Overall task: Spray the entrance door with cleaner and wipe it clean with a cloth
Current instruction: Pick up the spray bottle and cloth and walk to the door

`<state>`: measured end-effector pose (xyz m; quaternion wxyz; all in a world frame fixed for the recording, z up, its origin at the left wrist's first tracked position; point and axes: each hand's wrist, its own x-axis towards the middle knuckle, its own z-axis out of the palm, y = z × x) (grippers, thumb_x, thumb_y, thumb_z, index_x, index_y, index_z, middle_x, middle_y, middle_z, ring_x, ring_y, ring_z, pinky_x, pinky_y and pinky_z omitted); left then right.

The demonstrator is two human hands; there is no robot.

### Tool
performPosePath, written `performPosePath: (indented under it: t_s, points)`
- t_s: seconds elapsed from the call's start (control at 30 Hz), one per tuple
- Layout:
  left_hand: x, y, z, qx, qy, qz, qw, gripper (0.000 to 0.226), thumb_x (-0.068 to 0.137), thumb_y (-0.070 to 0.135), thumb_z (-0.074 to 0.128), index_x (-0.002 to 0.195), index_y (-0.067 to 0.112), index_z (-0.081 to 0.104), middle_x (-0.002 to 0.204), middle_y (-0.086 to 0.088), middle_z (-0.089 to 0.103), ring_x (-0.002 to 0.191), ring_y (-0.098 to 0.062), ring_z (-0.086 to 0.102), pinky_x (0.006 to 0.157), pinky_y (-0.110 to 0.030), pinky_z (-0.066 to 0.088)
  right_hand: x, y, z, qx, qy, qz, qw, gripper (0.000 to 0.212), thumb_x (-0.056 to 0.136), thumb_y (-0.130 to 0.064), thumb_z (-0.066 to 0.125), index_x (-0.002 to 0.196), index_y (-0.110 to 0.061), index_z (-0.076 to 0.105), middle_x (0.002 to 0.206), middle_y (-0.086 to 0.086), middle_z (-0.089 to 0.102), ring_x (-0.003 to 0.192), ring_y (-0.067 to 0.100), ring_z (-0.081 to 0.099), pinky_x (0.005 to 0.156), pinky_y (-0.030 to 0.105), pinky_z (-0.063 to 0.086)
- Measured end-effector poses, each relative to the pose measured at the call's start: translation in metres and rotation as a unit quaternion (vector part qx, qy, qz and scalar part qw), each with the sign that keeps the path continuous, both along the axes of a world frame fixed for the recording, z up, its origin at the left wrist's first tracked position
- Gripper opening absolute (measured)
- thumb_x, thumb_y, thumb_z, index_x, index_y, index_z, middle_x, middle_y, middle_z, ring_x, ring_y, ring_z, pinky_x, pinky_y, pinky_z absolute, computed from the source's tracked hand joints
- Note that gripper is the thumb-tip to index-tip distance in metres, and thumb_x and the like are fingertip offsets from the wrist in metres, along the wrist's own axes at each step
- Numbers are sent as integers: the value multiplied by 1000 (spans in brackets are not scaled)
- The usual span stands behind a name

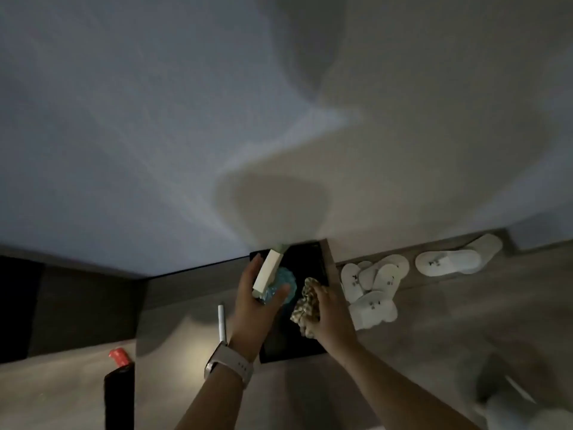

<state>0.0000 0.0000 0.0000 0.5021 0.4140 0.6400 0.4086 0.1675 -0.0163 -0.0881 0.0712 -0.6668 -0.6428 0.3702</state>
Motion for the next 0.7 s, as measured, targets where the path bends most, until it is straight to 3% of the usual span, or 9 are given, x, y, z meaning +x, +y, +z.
performPosePath:
  t_s: [0.13,0.2,0.3,0.37,0.4,0.47,0.57,0.63,0.7]
  points:
    - [13,18,-7,-10,-27,7,1000,48,77,23,72,119,37,52,111,12,64,105,-5,62,81,-21,55,-10,2,-9,39,-48,-2,998,70,89,-35,63,150,-31,28,138,-4,39,123,13,43,98,18,35]
    - [14,23,-10,5,-52,31,998,36,77,25,70,110,33,59,101,14,69,99,-5,65,79,-20,55,-10,-2,-20,52,-41,-25,998,63,90,-31,64,146,-30,37,129,-2,47,112,12,51,90,15,36]
    - [13,33,-8,15,-67,42,997,23,79,26,66,101,20,66,89,10,72,93,-14,68,80,-24,56,-7,-2,-26,34,27,-87,995,44,90,-30,66,132,-22,56,115,-2,56,101,11,57,82,17,42]
    - [14,37,-1,14,-82,54,995,18,85,16,64,102,15,67,94,3,73,94,-16,68,83,-25,56,-8,-3,-23,8,105,-147,984,21,90,-27,67,108,-17,68,96,0,63,87,12,60,74,22,43]
    - [15,37,4,14,-93,63,994,20,87,10,63,106,12,67,100,-2,72,96,-15,68,86,-25,55,-9,-5,-21,-4,152,-189,970,9,90,-23,68,95,-16,69,84,-1,64,80,12,61,70,25,43]
    - [11,35,18,15,-115,78,990,24,90,7,61,111,18,66,101,-3,70,92,-9,67,86,-24,53,-10,-10,-6,-55,239,-286,926,8,91,-18,66,83,-17,68,76,-2,66,76,14,65,69,30,46]
    - [-1,28,41,14,-141,82,986,15,85,31,71,98,24,72,77,5,64,79,-18,58,79,-37,49,-4,-22,31,-89,316,-388,861,11,93,-24,64,97,-17,70,92,0,73,90,16,69,82,35,55]
    - [-4,21,63,11,-155,62,986,46,72,49,73,97,11,68,71,-2,59,74,-21,54,77,-43,45,3,-33,62,-98,357,-436,821,19,93,-31,63,106,-18,67,102,0,72,96,16,68,87,35,54]
    - [-2,11,91,22,-155,34,987,58,70,53,72,104,7,64,71,-4,57,71,-18,54,75,-38,47,11,-48,94,-85,379,-476,789,27,92,-35,61,114,-19,65,109,2,71,102,20,66,95,42,51]
